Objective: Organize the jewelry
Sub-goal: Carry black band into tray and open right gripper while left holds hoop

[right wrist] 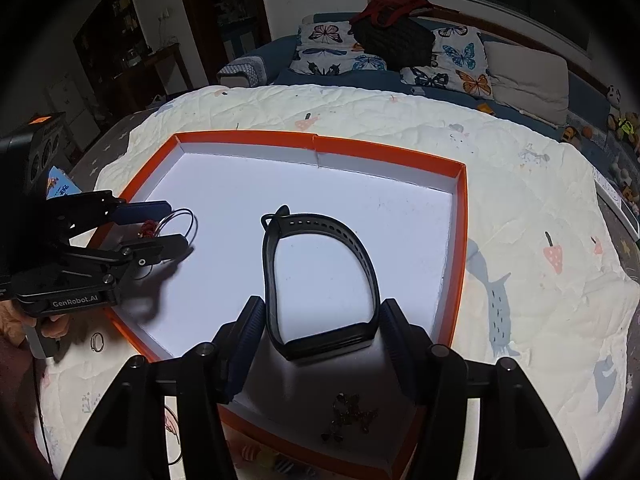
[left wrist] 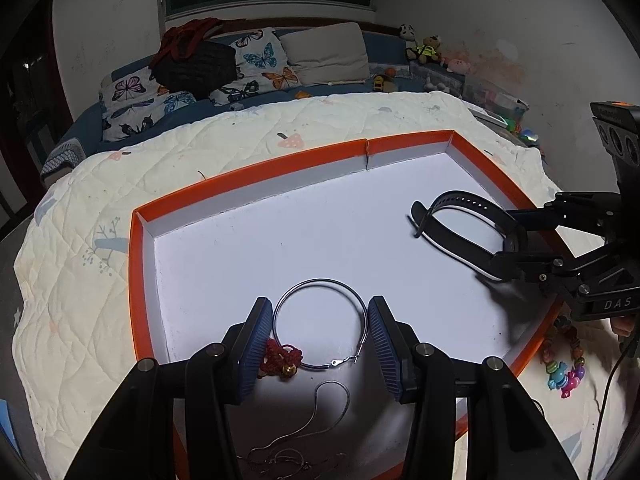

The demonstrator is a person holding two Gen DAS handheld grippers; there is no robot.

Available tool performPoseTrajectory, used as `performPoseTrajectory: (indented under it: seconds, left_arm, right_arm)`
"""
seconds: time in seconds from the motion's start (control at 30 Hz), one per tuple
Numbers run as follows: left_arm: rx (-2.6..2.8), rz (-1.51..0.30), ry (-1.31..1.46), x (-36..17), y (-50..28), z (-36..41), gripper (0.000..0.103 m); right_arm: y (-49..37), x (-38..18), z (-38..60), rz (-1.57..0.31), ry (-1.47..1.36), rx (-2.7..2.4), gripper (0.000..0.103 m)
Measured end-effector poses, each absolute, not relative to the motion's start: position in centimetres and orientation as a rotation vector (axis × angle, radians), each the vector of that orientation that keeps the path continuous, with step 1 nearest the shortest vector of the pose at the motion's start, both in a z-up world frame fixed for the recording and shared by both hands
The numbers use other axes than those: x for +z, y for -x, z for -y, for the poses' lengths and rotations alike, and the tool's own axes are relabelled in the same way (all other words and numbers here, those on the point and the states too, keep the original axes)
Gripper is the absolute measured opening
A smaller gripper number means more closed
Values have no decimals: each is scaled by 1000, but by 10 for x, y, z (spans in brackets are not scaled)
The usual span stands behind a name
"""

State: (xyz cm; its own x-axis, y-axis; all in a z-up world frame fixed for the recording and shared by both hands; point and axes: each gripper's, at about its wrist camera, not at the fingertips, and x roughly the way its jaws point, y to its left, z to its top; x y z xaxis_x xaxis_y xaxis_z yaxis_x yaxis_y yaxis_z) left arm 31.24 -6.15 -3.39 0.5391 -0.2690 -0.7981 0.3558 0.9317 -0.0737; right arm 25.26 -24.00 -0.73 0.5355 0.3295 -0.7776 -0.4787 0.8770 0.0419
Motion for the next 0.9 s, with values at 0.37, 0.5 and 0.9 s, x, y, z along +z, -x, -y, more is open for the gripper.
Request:
performPoseTrajectory:
  seconds: [0.37, 0.5, 0.9]
  left_arm:
    - [-380, -916, -110, -36, -311, 66, 57]
    - [-389, -901, -112, -36, -307, 65, 57]
    - [-380, -888, -101, -38, -296, 48, 56]
  right_arm:
    - [-251, -6, 237, -871, 210, 474, 68]
    - [-250, -6, 236, -870, 223, 473, 68]
    - [-251, -7, 234, -869, 242, 471, 68]
